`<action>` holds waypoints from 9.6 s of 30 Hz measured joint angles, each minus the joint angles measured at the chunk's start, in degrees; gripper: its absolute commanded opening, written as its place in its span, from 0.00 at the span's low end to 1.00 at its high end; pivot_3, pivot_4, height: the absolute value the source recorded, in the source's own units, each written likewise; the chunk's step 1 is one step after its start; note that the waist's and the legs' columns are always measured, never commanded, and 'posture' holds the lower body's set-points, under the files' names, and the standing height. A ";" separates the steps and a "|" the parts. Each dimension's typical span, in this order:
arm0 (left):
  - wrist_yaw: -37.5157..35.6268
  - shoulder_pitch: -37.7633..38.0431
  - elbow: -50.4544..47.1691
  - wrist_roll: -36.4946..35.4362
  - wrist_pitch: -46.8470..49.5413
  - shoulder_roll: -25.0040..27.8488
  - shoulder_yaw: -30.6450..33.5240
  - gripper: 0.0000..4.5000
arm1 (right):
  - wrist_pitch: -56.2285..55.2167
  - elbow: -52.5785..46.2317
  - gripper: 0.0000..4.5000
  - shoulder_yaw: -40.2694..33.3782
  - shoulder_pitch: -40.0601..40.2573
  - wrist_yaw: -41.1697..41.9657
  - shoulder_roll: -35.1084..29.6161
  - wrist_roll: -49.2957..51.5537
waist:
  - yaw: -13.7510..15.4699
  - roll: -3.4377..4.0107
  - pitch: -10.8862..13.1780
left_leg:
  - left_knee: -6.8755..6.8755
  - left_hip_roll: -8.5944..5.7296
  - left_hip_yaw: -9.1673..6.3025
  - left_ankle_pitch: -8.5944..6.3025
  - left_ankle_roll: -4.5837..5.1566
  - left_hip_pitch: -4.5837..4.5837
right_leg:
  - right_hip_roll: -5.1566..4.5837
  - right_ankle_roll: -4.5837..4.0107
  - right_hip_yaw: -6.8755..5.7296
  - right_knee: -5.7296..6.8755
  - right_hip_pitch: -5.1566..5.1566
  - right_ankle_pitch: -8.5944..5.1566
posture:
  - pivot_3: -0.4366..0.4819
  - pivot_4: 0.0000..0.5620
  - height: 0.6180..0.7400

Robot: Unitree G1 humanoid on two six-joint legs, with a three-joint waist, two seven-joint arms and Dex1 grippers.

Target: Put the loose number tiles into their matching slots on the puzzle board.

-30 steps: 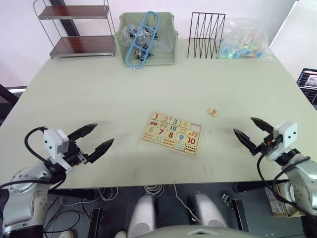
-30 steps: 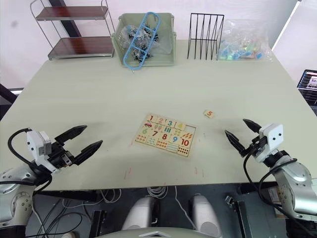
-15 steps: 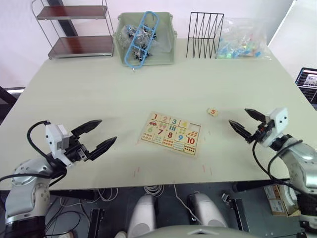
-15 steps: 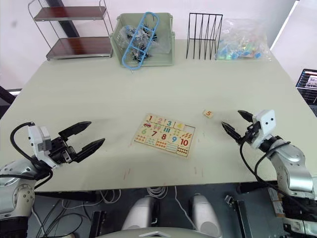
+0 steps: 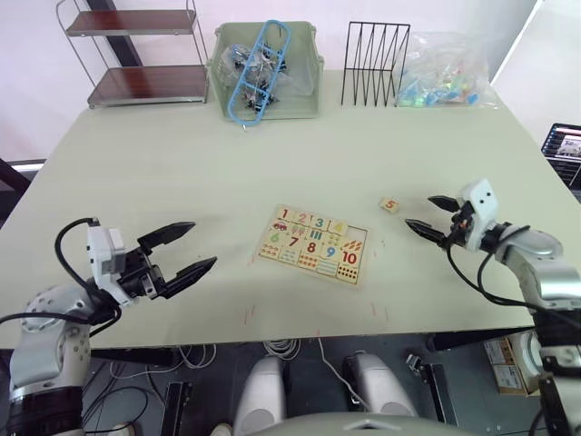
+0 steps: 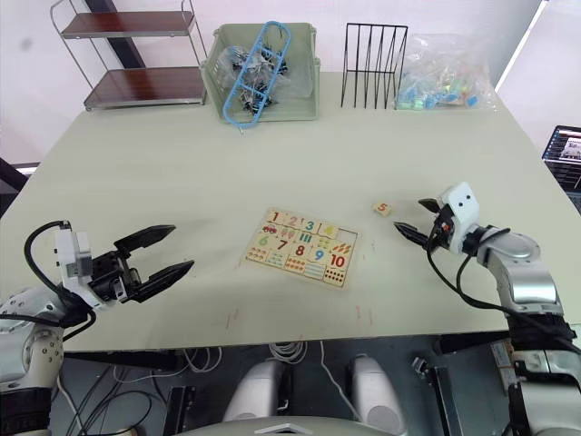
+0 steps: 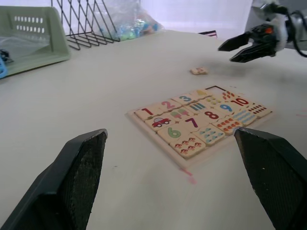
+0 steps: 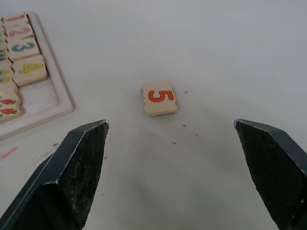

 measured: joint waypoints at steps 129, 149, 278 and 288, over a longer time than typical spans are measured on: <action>-6.84 -4.40 1.49 3.97 0.20 4.37 -6.01 1.00 | 54.71 -19.75 0.19 36.26 -29.52 2.14 1.74 -7.24 | 0.01 0.09 0.11 | -0.04 0.02 0.00 0.00 0.00 -1.01 | -0.04 0.20 -0.12 0.04 -1.04 0.13 | 0.48 0.27 1.00; -6.77 -4.34 1.49 3.96 0.19 4.21 -6.02 1.00 | 51.92 -18.81 0.99 37.22 -29.66 3.63 0.70 -7.62 | 0.02 0.09 0.10 | -0.03 0.02 0.00 0.00 0.00 -1.00 | -0.03 0.20 -0.13 0.05 -1.03 0.13 | 0.48 0.27 1.00; 16.81 7.86 -8.03 2.72 6.40 -2.50 -1.23 1.00 | 1.08 -18.90 0.52 -4.90 14.20 0.79 2.11 -1.28 | 0.31 0.03 0.05 | 0.08 0.01 -0.06 0.01 0.00 -0.76 | 0.01 0.23 -0.07 0.13 -0.72 0.15 | 0.48 0.27 1.00; 27.49 13.23 -12.50 5.65 9.25 -3.93 0.86 1.00 | -1.81 -24.90 0.99 -14.07 29.96 -2.11 2.99 3.64 | 0.21 0.02 0.04 | 0.05 0.01 -0.02 0.00 0.00 0.07 | -0.01 0.04 -0.03 0.04 0.09 -0.01 | 0.48 0.27 1.00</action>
